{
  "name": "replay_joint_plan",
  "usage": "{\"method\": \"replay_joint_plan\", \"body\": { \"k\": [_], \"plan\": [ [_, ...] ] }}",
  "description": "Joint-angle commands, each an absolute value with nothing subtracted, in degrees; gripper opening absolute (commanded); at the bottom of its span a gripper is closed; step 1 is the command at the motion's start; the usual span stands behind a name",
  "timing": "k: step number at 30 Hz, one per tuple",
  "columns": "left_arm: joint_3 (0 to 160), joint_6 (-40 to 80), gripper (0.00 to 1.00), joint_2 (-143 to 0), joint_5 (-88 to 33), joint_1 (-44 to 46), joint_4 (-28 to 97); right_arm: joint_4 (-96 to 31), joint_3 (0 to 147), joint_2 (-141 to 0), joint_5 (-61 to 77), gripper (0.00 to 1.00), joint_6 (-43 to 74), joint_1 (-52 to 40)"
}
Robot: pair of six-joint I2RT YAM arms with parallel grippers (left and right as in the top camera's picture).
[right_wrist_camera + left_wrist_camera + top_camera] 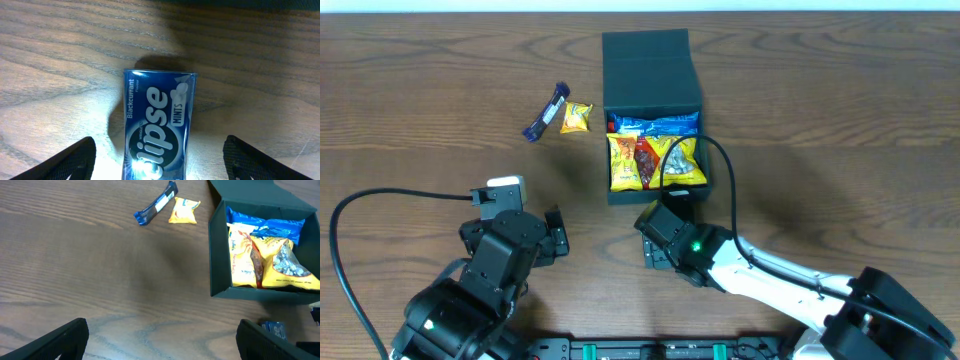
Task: Pack container
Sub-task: 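Close the right gripper on the Eclipse tin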
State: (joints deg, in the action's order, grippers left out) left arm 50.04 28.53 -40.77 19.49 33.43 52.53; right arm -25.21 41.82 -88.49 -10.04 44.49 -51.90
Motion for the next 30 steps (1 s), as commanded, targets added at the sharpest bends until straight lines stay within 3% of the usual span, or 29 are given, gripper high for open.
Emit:
{"method": "replay_joint_plan", "body": {
  "k": [1,23,30],
  "plan": [
    [50.0,29.0,0.95,-40.8,19.9,33.3,52.7,-24.9,42.2,-88.5,-10.9,0.82,43.8,-51.5],
    [50.0,29.0,0.95,-40.8,19.9,33.3,52.7,-23.4,42.1,-91.8,-12.0,0.78,44.3,-51.5],
    [50.0,29.0,0.95,-40.8,19.9,33.3,52.7,-23.1,42.1,-91.9,-12.0,0.7,44.3,-51.5]
  ]
}}
